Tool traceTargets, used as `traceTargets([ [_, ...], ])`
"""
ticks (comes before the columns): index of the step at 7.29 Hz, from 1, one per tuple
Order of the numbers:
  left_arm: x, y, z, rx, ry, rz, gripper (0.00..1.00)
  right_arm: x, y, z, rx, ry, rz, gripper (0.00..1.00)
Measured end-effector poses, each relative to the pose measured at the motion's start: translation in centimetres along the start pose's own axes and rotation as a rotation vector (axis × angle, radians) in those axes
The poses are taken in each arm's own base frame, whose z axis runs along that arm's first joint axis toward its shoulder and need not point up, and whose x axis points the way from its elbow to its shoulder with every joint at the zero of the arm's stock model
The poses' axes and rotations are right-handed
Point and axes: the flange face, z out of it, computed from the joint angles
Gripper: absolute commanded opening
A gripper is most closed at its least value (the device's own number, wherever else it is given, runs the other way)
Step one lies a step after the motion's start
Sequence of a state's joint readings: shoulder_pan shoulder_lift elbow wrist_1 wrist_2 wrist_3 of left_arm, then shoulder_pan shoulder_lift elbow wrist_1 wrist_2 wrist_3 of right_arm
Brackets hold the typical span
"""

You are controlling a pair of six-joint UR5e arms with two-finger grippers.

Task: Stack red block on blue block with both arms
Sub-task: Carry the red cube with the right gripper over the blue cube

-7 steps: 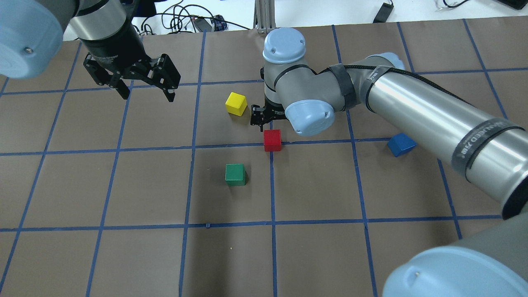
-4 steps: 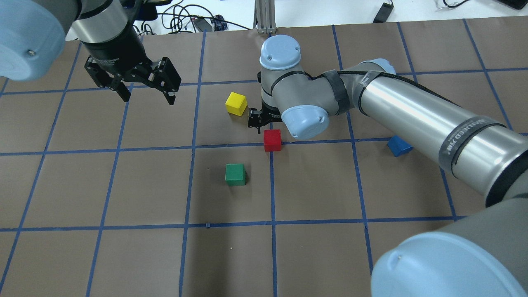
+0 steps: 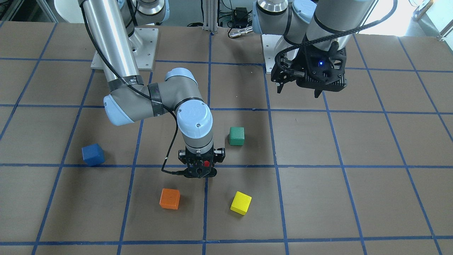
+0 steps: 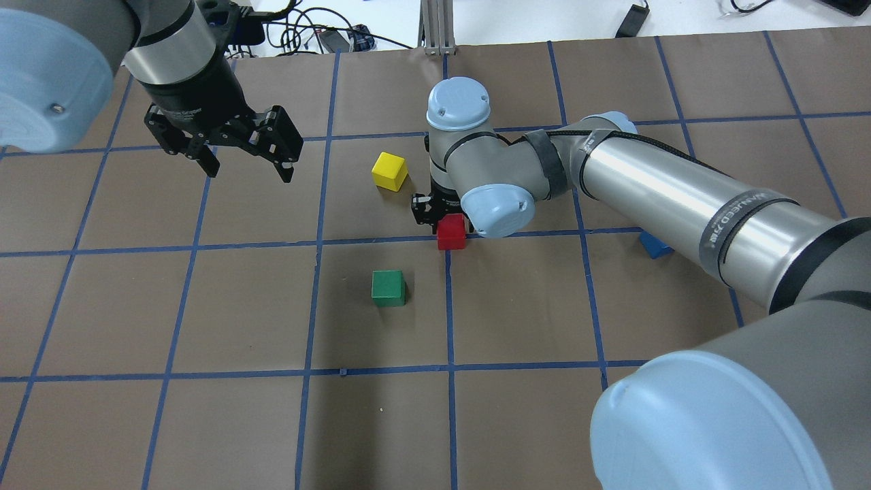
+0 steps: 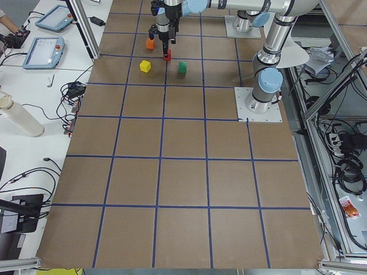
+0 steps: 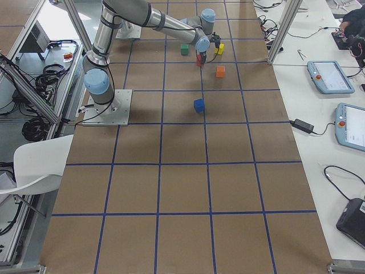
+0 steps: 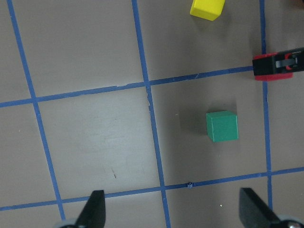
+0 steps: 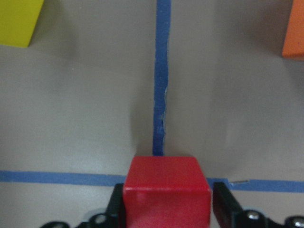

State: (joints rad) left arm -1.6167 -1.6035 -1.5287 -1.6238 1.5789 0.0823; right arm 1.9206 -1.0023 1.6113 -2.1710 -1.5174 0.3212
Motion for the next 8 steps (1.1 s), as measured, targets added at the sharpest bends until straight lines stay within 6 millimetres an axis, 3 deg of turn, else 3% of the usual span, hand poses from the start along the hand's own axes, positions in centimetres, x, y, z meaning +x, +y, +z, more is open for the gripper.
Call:
traceTargets([
  [3, 0.0, 0.0, 0.1, -0.002, 0.0, -0.001, 1.0, 0.3, 0.2, -1.1, -0.01, 0.017, -0.002, 0.0],
  [5, 0.0, 0.1, 0.1, -0.002, 0.0, -0.001, 1.0, 2.2, 0.5, -5.2, -0.003, 0.033, 0.008, 0.0],
  [6, 0.0, 0.1, 0.2, -0.003, 0.001, -0.002, 1.0, 4.5, 0.6, -7.9, -0.007, 0.056, 0.014, 0.0],
  [8, 0.1, 0.1, 0.3, -0.005, 0.001, -0.003, 1.0, 11.5, 1.3, -13.7, -0.047, 0.074, -0.016, 0.0],
])
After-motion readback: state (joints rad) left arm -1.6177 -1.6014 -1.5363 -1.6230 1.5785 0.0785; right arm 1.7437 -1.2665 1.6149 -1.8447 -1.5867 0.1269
